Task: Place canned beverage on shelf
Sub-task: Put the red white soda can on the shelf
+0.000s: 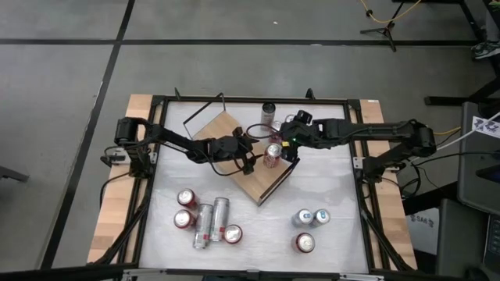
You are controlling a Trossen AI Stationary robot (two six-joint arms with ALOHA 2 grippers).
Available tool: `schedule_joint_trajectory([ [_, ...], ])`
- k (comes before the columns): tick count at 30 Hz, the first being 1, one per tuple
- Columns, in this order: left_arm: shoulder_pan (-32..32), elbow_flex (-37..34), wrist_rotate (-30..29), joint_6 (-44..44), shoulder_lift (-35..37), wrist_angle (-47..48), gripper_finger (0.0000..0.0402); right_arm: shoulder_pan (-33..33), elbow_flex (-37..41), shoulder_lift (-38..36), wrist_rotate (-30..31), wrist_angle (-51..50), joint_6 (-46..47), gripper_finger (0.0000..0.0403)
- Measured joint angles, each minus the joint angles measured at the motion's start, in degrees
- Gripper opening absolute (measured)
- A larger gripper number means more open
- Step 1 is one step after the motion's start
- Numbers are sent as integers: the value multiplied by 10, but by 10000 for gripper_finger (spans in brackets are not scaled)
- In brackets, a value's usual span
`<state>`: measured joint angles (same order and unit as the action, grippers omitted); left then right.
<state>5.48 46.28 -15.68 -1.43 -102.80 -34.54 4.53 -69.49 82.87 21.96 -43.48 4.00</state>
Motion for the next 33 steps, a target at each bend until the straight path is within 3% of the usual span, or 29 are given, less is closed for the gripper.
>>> schedule_joint_trajectory([
  [12,0,0,6,13,0,-27,276,0,0,-2,-37,-13,0,358],
  [33,0,0,41,13,0,-74,276,-1,-15,-3,-15,-64,-1,358],
])
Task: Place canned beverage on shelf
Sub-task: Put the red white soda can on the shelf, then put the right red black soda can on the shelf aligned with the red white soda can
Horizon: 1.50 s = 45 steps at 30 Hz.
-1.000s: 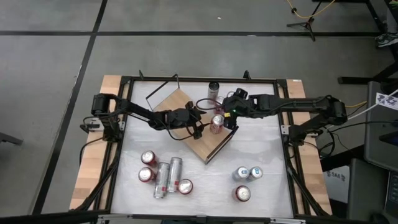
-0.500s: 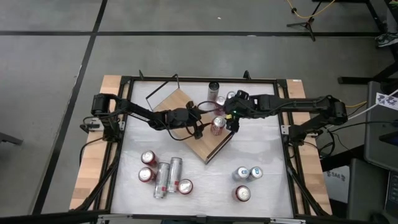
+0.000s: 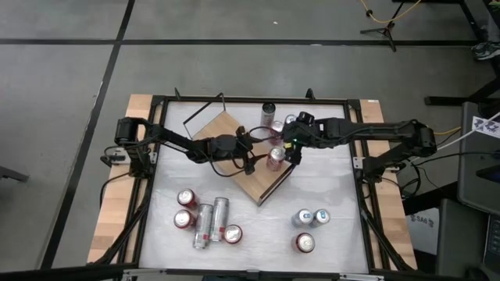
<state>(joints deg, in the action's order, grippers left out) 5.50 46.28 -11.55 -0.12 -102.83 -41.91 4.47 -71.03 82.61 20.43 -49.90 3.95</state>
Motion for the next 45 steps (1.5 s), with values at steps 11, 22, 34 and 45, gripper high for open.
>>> schedule_joint_trajectory([
  [11,2,0,1,0,0,-12,276,0,-56,-1,1,-14,-17,358],
  [22,3,0,-40,-66,27,7,276,-19,-94,-1,-25,-18,-28,358],
  [34,-10,1,-40,-65,153,176,276,-159,-133,-1,-43,-17,41,358],
  [45,-30,1,-40,-65,194,206,276,-253,-134,-1,-73,-31,217,358],
])
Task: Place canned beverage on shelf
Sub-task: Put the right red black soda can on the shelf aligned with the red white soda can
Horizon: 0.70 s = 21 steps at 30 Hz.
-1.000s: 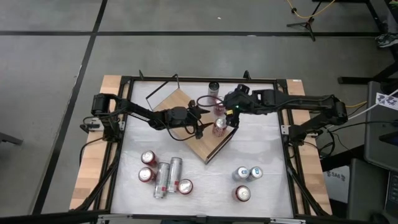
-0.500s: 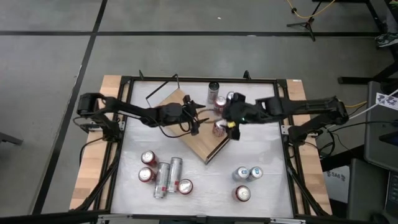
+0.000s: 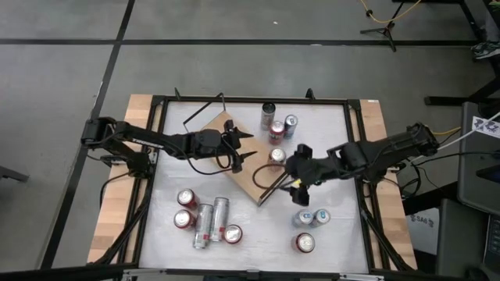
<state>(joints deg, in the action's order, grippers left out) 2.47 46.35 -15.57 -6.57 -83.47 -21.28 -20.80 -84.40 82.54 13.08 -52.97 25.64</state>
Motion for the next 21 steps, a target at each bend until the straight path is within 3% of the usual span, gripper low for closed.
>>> schedule_joint_trajectory([
  [9,-12,0,0,3,-3,-2,276,-67,0,0,-67,10,163,358],
  [16,-26,0,0,1,-3,-1,276,-116,0,0,-84,81,198,358],
  [21,-30,0,0,2,-3,-1,276,-141,0,0,-86,114,309,358],
])
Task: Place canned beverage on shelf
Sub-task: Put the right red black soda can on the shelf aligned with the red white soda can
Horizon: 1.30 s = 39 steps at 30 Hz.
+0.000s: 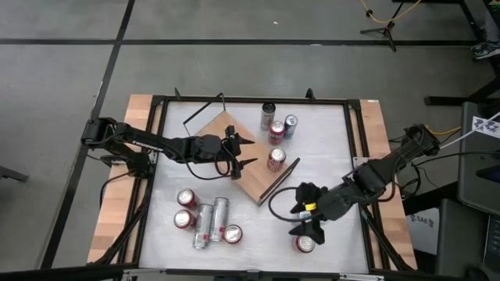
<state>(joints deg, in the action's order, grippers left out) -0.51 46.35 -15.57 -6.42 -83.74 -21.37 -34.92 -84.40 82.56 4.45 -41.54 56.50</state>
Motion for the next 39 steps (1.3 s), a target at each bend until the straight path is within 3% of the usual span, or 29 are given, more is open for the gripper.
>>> schedule_joint_trajectory([
  [14,0,0,0,2,0,15,276,-87,0,0,49,-10,317,358],
  [22,0,0,0,2,0,39,276,-125,0,0,47,-128,471,358],
  [32,0,0,0,3,0,46,276,-134,0,8,35,-199,530,358],
  [39,0,0,0,3,0,51,276,-134,0,66,15,-196,542,358],
])
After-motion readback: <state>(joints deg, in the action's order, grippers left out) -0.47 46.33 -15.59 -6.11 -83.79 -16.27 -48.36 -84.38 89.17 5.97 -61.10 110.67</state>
